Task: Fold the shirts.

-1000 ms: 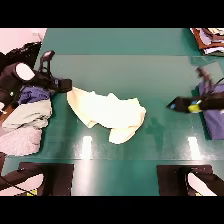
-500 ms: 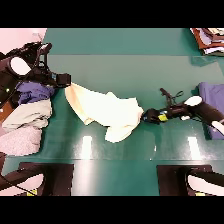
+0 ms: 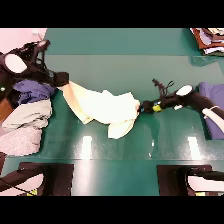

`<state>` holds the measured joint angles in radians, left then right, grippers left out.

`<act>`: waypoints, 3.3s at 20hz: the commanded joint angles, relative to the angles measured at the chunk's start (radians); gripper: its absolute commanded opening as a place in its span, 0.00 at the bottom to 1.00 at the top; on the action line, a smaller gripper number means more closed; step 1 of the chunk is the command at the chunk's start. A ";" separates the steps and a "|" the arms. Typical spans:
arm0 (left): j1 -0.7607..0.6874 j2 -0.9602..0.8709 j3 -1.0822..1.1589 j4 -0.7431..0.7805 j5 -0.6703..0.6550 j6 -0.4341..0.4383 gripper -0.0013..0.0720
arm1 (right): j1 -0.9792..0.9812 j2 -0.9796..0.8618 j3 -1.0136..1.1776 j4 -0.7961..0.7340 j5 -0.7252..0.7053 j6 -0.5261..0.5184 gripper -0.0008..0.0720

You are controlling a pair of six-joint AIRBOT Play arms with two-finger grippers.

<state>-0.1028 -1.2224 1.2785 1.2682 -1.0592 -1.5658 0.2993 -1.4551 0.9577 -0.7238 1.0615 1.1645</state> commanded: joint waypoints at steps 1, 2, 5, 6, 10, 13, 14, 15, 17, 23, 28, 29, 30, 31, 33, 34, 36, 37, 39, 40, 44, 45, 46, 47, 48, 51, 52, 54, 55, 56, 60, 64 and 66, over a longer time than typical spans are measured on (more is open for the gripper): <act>0.001 0.075 0.132 0.055 -0.007 0.003 0.05 | -0.063 0.114 0.133 -0.202 0.075 0.056 0.04; 0.001 0.114 0.201 0.063 -0.006 0.003 0.05 | -0.086 0.169 0.193 -0.277 0.104 0.080 0.04; 0.001 0.218 0.398 0.057 0.005 0.003 0.05 | -0.141 0.318 0.372 -0.402 0.150 0.105 0.04; 0.001 0.247 0.456 0.055 0.005 0.003 0.05 | -0.153 0.363 0.430 -0.403 0.153 0.105 0.04; 0.001 0.328 0.630 0.005 0.001 0.003 0.05 | -0.164 0.504 0.591 -0.404 0.151 0.111 0.04; 0.001 0.349 0.742 -0.055 -0.011 0.003 0.05 | -0.164 0.582 0.670 -0.410 0.154 0.111 0.04; 0.001 0.349 0.785 -0.083 -0.001 0.003 0.05 | -0.164 0.603 0.688 -0.422 0.156 0.113 0.04; 0.001 0.349 0.820 -0.106 0.018 0.003 0.05 | -0.164 0.622 0.705 -0.438 0.163 0.129 0.04; 0.001 0.356 0.863 -0.126 0.066 0.003 0.05 | -0.164 0.645 0.737 -0.485 0.202 0.174 0.04; 0.001 0.280 0.723 0.040 0.034 0.042 0.05 | -0.164 0.521 0.776 -0.507 0.424 0.303 0.04; 0.001 -0.037 0.507 0.129 -0.086 -0.005 0.05 | -0.164 0.242 0.596 -0.507 0.486 0.299 0.04; 0.001 -0.124 0.485 0.122 -0.101 -0.005 0.05 | -0.164 0.185 0.544 -0.507 0.470 0.279 0.04; 0.001 -0.203 0.473 0.120 -0.103 -0.004 0.05 | -0.164 0.127 0.492 -0.507 0.430 0.243 0.04; 0.001 -0.289 0.472 0.121 -0.101 -0.004 0.05 | -0.164 0.070 0.452 -0.509 0.374 0.230 0.04; 0.002 -0.415 0.472 0.122 -0.064 0.002 0.05 | -0.164 -0.020 0.410 -0.507 0.248 0.222 0.04; 0.002 -0.462 0.472 0.121 -0.034 0.002 0.05 | -0.164 -0.060 0.406 -0.506 0.185 0.222 0.04; 0.002 -0.513 0.472 0.119 0.046 0.002 0.05 | -0.164 -0.122 0.429 -0.505 0.094 0.222 0.04; 0.002 -0.527 0.473 0.119 0.089 0.002 0.05 | -0.164 -0.150 0.454 -0.504 0.062 0.223 0.04; 0.002 -0.531 0.472 0.119 0.155 0.001 0.05 | -0.164 -0.196 0.513 -0.482 0.044 0.224 0.04; 0.002 -0.531 0.475 0.119 0.169 0.001 0.05 | -0.164 -0.216 0.540 -0.459 0.045 0.223 0.04; 0.002 -0.529 0.476 0.120 0.143 -0.008 0.56 | -0.164 -0.264 0.627 -0.431 0.048 0.224 0.43; 0.004 -0.529 0.481 0.122 0.121 -0.007 0.56 | -0.165 -0.265 0.641 -0.427 0.050 0.224 0.58; 0.010 -0.528 0.499 0.121 0.075 -0.007 0.56 | -0.168 -0.265 0.663 -0.428 0.075 0.224 0.58; 0.021 -0.528 0.528 0.119 0.006 -0.006 0.56 | -0.177 -0.263 0.686 -0.428 0.121 0.224 0.58; 0.038 -0.525 0.556 0.120 -0.073 -0.005 0.56 | -0.186 -0.254 0.700 -0.429 0.170 0.222 0.57; 0.102 -0.472 0.550 0.115 -0.288 0.006 0.56 | -0.227 -0.170 0.659 -0.428 0.250 0.194 0.57; 0.116 -0.444 0.516 0.113 -0.335 0.022 0.56 | -0.243 -0.122 0.613 -0.427 0.247 0.192 0.57; 0.122 -0.356 0.381 0.097 -0.339 0.029 0.56 | -0.272 -0.022 0.505 -0.427 0.247 0.180 0.57; 0.122 -0.297 0.280 0.069 -0.316 0.029 0.56 | -0.284 0.032 0.444 -0.420 0.248 0.178 0.57; 0.122 -0.239 0.174 0.024 -0.287 0.029 0.56 | -0.295 0.081 0.389 -0.414 0.248 0.177 0.57; 0.122 -0.021 -0.275 -0.241 -0.193 0.075 0.56 | -0.340 0.245 0.226 -0.366 0.219 0.151 0.57; 0.122 0.111 -0.597 -0.391 -0.129 0.129 0.56 | -0.347 0.365 0.151 -0.368 0.169 0.151 0.57; 0.122 0.159 -0.693 -0.398 -0.087 0.126 0.56 | -0.347 0.400 0.143 -0.368 0.168 0.151 0.57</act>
<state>0.0181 -1.1469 0.7658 0.9558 -1.2079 -1.4597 -0.0414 -1.1229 1.1374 -1.0973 1.2488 1.3182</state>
